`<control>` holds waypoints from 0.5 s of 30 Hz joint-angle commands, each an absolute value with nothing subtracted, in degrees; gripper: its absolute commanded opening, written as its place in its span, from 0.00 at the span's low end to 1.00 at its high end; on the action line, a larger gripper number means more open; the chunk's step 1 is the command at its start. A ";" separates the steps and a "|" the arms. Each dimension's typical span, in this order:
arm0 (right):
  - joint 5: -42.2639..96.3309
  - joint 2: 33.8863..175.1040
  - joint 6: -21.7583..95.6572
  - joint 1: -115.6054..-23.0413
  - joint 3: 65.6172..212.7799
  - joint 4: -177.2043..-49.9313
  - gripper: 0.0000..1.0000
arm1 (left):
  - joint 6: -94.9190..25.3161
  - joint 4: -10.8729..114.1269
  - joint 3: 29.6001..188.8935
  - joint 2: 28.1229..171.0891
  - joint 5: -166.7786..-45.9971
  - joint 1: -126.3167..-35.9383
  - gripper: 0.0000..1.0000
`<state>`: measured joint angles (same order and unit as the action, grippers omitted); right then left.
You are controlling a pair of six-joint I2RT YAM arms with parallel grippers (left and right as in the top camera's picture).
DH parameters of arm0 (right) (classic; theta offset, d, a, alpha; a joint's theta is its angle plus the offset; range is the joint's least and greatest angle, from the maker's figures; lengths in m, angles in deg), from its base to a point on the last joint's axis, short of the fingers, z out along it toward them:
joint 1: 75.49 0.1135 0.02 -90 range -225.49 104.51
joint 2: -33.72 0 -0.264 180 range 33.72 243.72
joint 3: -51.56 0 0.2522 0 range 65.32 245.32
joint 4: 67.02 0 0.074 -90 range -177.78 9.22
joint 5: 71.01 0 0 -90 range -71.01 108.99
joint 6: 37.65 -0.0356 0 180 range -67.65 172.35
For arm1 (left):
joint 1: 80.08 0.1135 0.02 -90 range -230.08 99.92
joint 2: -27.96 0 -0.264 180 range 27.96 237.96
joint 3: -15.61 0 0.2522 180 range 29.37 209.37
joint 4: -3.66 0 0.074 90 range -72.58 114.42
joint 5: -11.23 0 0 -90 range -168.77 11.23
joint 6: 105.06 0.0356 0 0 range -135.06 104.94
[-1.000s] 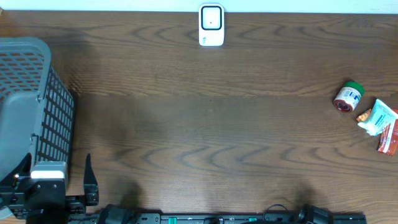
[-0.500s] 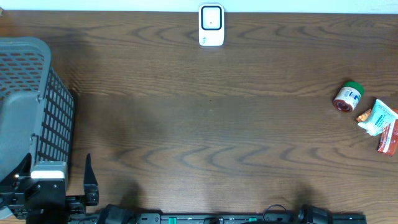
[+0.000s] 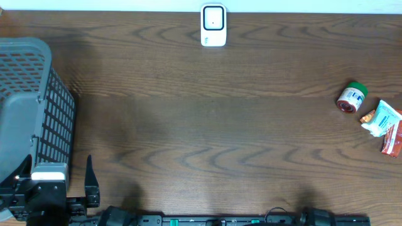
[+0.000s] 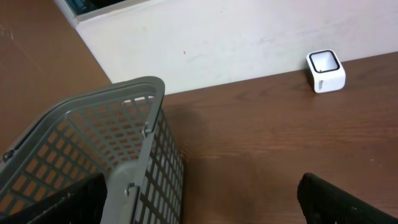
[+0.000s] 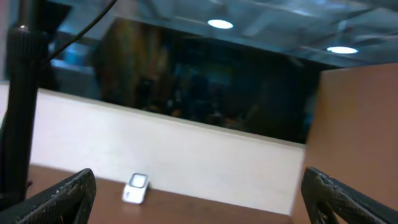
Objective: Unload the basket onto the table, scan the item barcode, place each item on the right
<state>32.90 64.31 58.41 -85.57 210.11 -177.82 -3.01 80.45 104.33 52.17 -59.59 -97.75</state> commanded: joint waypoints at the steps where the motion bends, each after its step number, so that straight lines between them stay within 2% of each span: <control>1: 30.65 64.73 62.33 -81.64 205.92 -176.59 0.99 | -2.68 80.40 104.42 51.88 -60.09 -97.51 0.98; 4: 28.51 64.70 62.63 -79.63 199.12 -168.96 0.99 | -2.66 80.42 104.42 51.88 -60.09 -97.51 0.98; 9: 30.52 64.33 62.96 -78.12 185.28 -149.40 0.99 | -2.66 80.40 104.42 51.88 -60.07 -97.51 0.98; 15: 38.87 59.24 62.92 -77.53 159.67 -124.03 0.99 | -2.66 80.42 104.42 51.88 -60.07 -97.51 0.98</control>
<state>33.25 62.63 62.41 -77.88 171.25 -130.54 -3.01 80.45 104.33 52.17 -59.61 -97.75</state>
